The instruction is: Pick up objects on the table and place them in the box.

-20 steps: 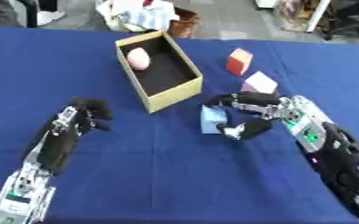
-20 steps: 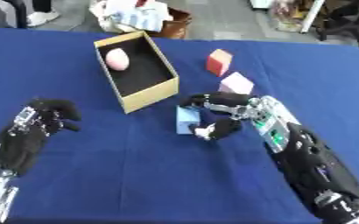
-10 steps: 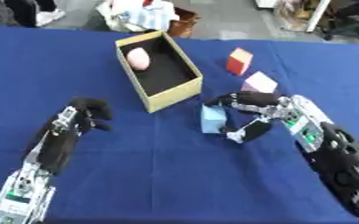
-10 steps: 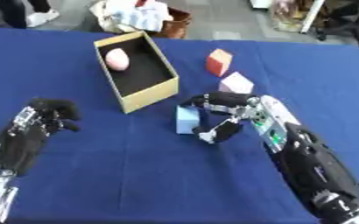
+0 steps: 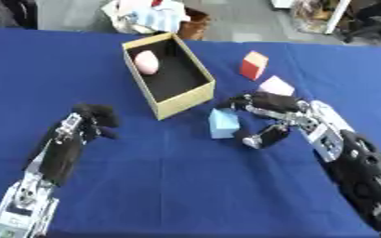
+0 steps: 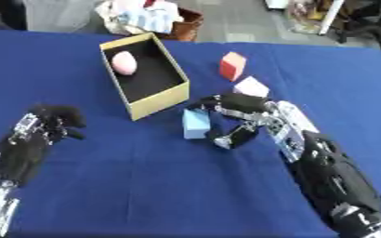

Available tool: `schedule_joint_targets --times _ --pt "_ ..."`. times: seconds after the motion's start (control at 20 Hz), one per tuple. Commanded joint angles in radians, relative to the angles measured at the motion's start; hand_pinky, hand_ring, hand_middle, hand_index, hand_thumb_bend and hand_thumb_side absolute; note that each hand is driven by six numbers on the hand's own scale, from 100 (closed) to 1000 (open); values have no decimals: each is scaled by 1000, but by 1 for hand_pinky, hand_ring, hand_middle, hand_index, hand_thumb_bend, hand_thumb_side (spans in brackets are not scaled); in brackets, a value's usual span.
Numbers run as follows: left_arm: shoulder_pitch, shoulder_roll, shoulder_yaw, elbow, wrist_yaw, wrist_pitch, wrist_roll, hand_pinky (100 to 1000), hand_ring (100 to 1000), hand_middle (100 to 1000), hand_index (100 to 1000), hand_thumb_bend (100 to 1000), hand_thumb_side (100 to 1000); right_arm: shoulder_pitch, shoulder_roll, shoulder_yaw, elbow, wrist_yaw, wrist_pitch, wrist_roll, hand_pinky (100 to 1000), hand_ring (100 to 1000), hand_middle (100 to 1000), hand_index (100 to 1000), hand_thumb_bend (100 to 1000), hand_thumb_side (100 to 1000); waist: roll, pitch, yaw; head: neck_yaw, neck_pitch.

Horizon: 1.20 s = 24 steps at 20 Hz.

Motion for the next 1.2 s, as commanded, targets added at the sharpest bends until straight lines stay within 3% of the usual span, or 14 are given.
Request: schedule_joint_targets --times 0.05,0.25,0.5,0.85,1.2 --pt "-8 4 -2 -12 2 -2 -1 639 699 645 754 100 944 -27 -14 -20 -27 -15 -103 4 740 607 361 907 100 100 1 -15 0 -2 5" --pt "-9 4 -1 -12 2 -2 -1 639 699 645 754 100 944 -41 -17 -28 -17 -29 -103 -60 736 598 350 904 100 100 0 -15 1 -2 5" --pt "-9 4 -2 -12 3 -2 -1 639 699 645 754 100 942 -84 -29 -35 -25 -80 -103 -72 740 600 352 905 100 100 0 -16 3 -4 4" --pt "-15 3 -5 -14 4 -2 -4 639 699 645 754 100 940 -209 -47 -61 22 -155 -103 -23 748 610 364 918 100 100 0 -10 13 -9 -7" --pt "-33 1 -14 -19 6 -3 -12 639 699 646 754 100 936 -349 -1 -153 175 -163 -103 70 756 620 374 930 100 100 0 5 47 -29 -34"
